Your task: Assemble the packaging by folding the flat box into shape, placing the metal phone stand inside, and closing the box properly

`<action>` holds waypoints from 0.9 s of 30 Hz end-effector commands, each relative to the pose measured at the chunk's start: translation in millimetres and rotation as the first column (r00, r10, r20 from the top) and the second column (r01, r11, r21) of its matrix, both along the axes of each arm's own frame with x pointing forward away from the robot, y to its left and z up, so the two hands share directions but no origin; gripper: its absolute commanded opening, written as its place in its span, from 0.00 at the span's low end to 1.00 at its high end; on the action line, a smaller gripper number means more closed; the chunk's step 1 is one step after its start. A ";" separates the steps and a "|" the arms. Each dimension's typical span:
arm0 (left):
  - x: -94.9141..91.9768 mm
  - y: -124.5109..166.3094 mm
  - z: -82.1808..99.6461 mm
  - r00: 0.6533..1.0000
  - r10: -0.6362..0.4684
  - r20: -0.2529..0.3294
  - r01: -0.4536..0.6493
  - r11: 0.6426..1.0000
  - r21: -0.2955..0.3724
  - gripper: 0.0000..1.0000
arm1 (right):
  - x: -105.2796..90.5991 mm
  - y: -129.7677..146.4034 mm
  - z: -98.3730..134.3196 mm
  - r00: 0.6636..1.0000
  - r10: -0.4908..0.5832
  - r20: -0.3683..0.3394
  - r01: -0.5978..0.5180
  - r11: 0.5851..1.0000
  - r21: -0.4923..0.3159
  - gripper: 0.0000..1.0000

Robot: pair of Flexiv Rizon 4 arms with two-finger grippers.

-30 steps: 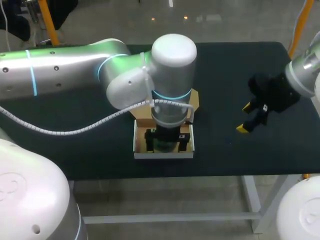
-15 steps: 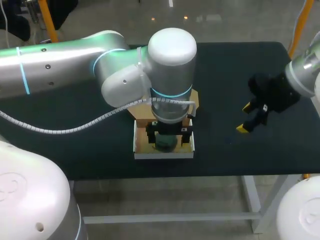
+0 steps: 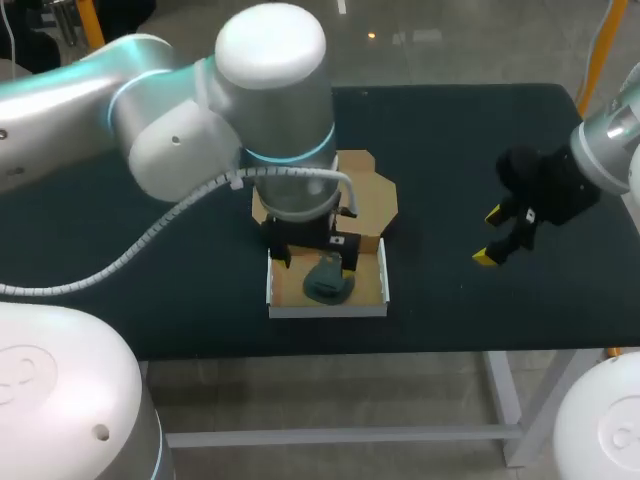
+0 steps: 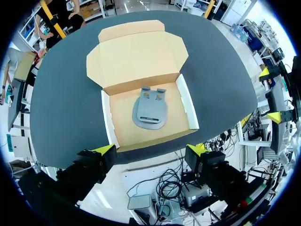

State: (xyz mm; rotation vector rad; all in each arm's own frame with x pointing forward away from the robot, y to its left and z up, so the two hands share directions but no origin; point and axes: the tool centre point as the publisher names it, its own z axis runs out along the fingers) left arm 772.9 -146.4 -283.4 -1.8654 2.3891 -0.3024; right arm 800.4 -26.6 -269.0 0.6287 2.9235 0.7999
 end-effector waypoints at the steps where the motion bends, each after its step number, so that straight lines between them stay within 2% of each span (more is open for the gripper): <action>1: 1.0 23.8 18.7 0.999 -0.052 -0.007 0.051 0.997 -0.053 1.00 | 0.0 -1.4 1.0 1.000 0.004 -0.002 -0.004 1.000 0.004 1.00; 9: 12.8 41.0 32.4 0.980 -0.199 -0.001 0.197 0.971 -0.138 1.00 | 0.0 -1.4 1.0 1.000 0.004 -0.002 -0.004 1.000 0.004 1.00; 15: 25.5 56.0 39.5 0.969 -0.248 0.006 0.245 0.955 -0.168 1.00 | 0.0 -1.4 1.0 1.000 0.004 -0.002 -0.004 1.000 0.004 1.00; 19: 36.8 64.0 40.5 0.965 -0.260 0.024 0.260 0.950 -0.173 1.00 | 11.6 2.7 12.5 0.999 0.032 -0.017 -0.033 0.999 -0.020 1.00; 27: 61.4 84.3 42.2 0.945 -0.326 0.033 0.323 0.908 -0.267 1.00 | 35.7 10.6 35.2 0.992 0.079 -0.094 -0.086 0.993 -0.075 1.00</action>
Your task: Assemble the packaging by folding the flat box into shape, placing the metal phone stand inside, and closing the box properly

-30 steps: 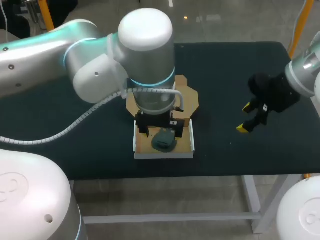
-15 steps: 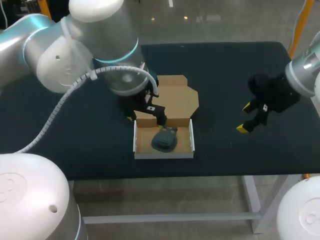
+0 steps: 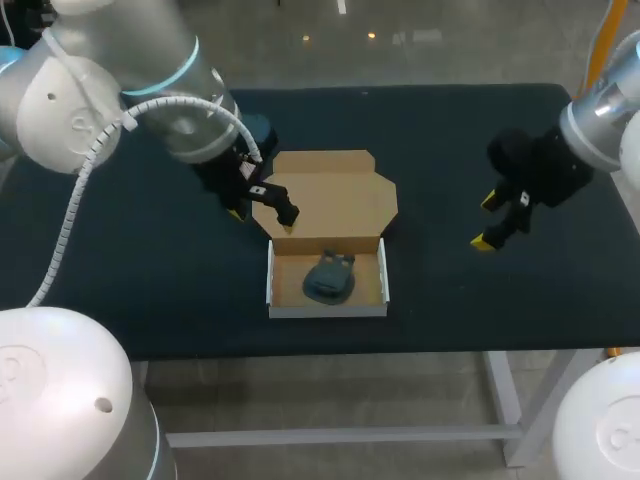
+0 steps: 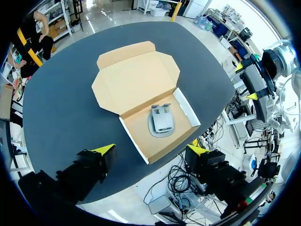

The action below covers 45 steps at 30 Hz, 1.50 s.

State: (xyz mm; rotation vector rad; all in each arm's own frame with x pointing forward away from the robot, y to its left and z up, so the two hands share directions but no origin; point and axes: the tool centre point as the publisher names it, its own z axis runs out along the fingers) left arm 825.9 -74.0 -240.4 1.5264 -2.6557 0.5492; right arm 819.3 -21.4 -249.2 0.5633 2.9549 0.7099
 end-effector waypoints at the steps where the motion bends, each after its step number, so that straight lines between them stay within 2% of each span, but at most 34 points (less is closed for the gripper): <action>1: 10.4 14.1 -0.6 0.998 -0.059 -0.037 0.055 0.993 -0.108 1.00 | 20.1 5.9 17.4 0.994 0.041 -0.104 -0.043 0.999 -0.018 1.00; 13: 41.1 33.6 -6.1 0.989 -0.145 -0.011 0.141 0.972 -0.190 1.00 | 54.2 17.7 33.8 0.971 0.092 -0.219 -0.107 0.992 -0.061 1.00; 18: 51.8 39.8 -11.4 0.984 -0.179 0.008 0.176 0.956 -0.233 1.00 | 66.3 22.9 38.5 0.963 0.107 -0.248 -0.129 0.989 -0.074 1.00; 23: 62.8 44.7 -20.0 0.977 -0.210 0.023 0.209 0.946 -0.249 1.00 | 76.8 28.4 41.2 0.955 0.118 -0.273 -0.147 0.985 -0.088 1.00; 27: 66.6 48.8 -25.5 0.969 -0.246 0.030 0.244 0.928 -0.280 1.00 | 82.9 32.4 43.0 0.950 0.125 -0.285 -0.159 0.982 -0.100 1.00; 40: 66.6 48.8 -25.5 0.969 -0.246 0.030 0.244 0.928 -0.280 1.00 | 104.6 49.5 54.6 0.950 0.158 -0.268 -0.208 0.963 -0.170 1.00; 41: 66.6 54.8 -27.4 0.971 -0.239 0.016 0.232 0.923 -0.305 1.00 | 106.7 51.0 54.9 0.951 0.157 -0.267 -0.210 0.961 -0.182 1.00; 45: 69.2 65.5 -36.8 0.973 -0.231 0.023 0.226 0.918 -0.327 1.00 | 112.2 59.4 56.5 0.951 0.161 -0.264 -0.219 0.953 -0.208 1.00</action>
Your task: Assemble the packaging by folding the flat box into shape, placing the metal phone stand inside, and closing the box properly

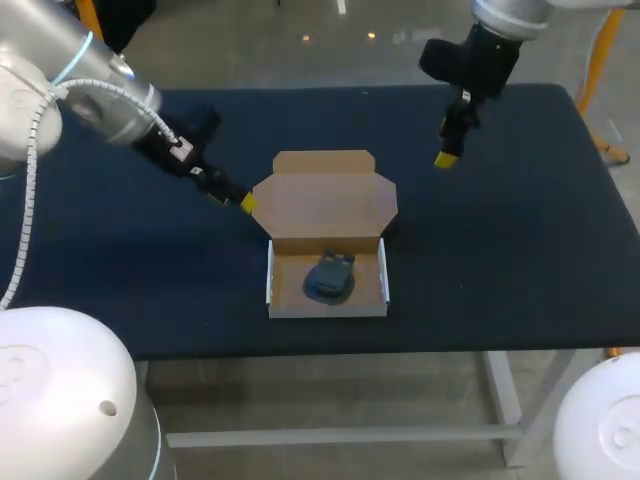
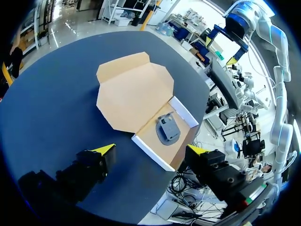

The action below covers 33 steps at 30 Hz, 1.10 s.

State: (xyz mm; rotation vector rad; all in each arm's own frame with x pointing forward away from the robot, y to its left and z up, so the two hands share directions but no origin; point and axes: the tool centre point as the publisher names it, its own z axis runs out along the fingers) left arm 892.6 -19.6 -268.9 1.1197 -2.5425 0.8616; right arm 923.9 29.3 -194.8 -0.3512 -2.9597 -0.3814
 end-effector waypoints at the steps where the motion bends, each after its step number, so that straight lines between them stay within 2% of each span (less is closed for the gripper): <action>1: 4.6 12.7 -10.2 1.000 0.011 -0.001 -0.011 0.999 -0.037 1.00 | 8.9 10.8 2.0 0.998 0.020 -0.055 -0.024 0.998 -0.066 1.00; 5: 16.0 20.3 -15.0 1.000 0.020 0.000 -0.020 0.998 -0.066 1.00 | 13.6 17.9 1.3 0.998 0.029 -0.055 -0.033 0.996 -0.080 1.00; 9: 31.9 24.7 -22.5 0.998 0.046 -0.033 -0.050 0.993 -0.109 1.00 | 17.3 24.3 1.9 0.998 0.035 -0.051 -0.039 0.995 -0.096 1.00; 19: 61.2 22.7 -40.7 0.993 0.093 -0.069 -0.102 0.986 -0.132 1.00 | 21.7 34.6 4.0 0.998 0.043 -0.044 -0.048 0.991 -0.124 1.00; 24: 72.4 20.9 -50.5 0.991 0.120 -0.065 -0.128 0.982 -0.138 1.00 | 24.2 40.4 2.9 0.997 0.058 -0.046 -0.063 0.990 -0.127 1.00; 33: 87.2 14.4 -70.3 0.991 0.113 -0.069 -0.124 0.974 -0.188 0.91 | 26.8 49.8 2.1 0.995 0.083 -0.054 -0.089 0.987 -0.134 1.00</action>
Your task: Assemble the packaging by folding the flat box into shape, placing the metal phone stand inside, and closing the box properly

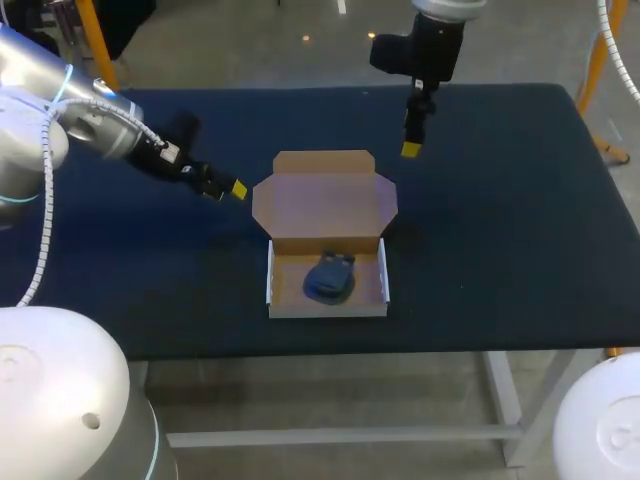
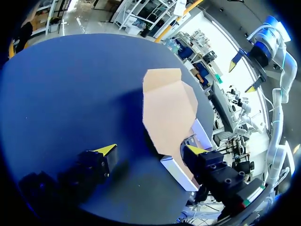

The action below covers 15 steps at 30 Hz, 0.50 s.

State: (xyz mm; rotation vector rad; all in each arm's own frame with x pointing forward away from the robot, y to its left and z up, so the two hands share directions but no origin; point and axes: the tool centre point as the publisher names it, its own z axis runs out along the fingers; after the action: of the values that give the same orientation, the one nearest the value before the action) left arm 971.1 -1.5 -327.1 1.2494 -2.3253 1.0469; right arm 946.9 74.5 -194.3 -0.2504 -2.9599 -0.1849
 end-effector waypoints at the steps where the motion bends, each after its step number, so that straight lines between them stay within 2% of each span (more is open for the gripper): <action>1: 10.0 -5.5 -13.6 1.000 -0.014 -0.005 0.014 1.000 -0.027 0.89 | 3.9 5.7 1.3 1.000 0.009 -0.016 -0.009 1.000 -0.015 1.00; 3: 12.9 -9.6 -17.4 1.000 -0.022 -0.005 0.022 0.999 -0.037 0.81 | 4.1 7.2 0.7 1.000 0.012 -0.018 -0.012 1.000 -0.015 1.00; 8: 21.0 -19.0 -26.2 0.999 -0.029 -0.020 0.028 0.998 -0.053 0.84 | 4.6 10.2 0.2 1.000 0.015 -0.023 -0.015 1.000 -0.015 1.00; 15: 27.2 -30.9 -32.7 0.999 -0.047 -0.024 0.045 0.996 -0.079 0.84 | 4.6 13.4 0.2 0.999 0.020 -0.031 -0.020 1.000 -0.019 1.00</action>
State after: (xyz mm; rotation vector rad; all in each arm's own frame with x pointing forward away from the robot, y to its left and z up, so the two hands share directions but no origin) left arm 990.7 -29.2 -355.3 1.1872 -2.2691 1.0959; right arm 949.3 86.1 -196.2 -0.2268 -2.9415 -0.1601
